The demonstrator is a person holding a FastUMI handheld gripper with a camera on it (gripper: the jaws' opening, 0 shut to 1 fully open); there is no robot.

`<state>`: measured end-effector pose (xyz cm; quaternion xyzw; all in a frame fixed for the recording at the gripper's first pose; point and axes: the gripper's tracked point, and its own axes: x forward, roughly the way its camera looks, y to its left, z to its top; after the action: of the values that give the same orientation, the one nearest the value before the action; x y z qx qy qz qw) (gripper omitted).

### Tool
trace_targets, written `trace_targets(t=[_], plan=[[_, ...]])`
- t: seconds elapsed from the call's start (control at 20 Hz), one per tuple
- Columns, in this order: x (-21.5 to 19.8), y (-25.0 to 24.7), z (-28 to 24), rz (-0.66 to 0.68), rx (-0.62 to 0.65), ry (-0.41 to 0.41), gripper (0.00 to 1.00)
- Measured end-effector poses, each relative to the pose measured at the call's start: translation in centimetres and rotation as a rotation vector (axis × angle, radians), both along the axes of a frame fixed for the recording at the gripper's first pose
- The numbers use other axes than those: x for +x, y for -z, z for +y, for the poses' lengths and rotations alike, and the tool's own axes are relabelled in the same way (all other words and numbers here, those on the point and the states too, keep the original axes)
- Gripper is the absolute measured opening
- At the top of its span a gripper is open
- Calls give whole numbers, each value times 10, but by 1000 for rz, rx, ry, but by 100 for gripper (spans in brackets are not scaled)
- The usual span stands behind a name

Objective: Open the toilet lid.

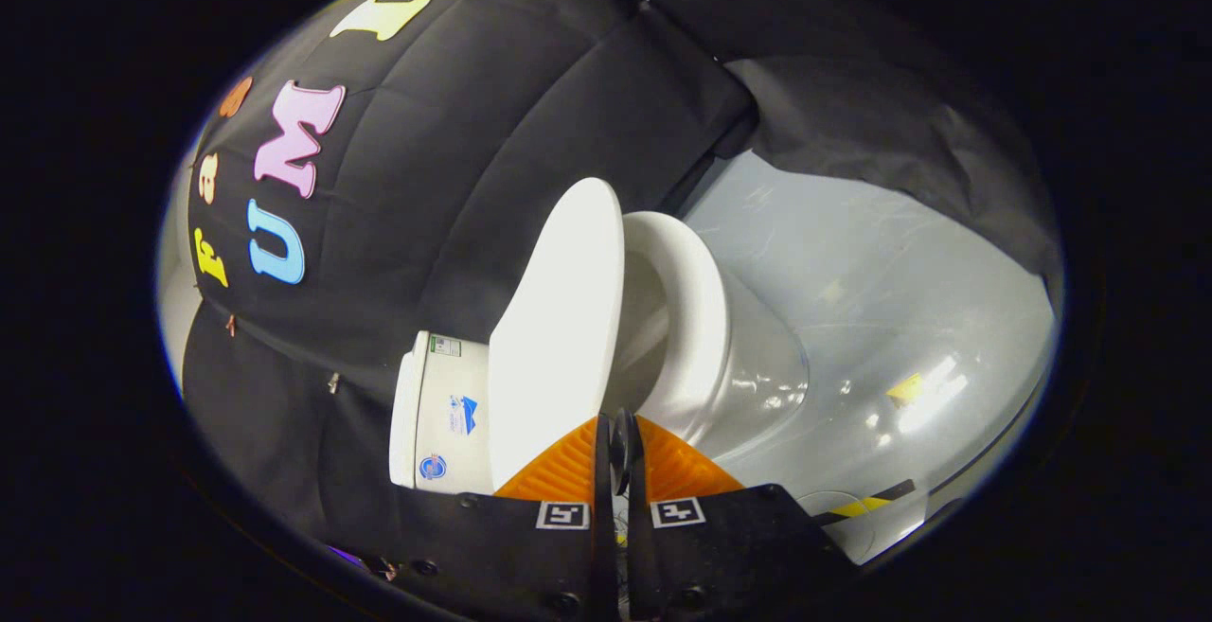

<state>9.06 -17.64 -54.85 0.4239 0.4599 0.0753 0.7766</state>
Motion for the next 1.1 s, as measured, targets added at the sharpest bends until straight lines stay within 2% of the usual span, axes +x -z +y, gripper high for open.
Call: trace_targets(t=[0.3,0.5,0.8,1.1], plan=[[7,-79,22,-78,-65,-2,9],[10,-127,52,-144,-177,-36,9],[13,-170,86,-194,-359,-83,9],[13,-203,120,-237,-474,-107,10]])
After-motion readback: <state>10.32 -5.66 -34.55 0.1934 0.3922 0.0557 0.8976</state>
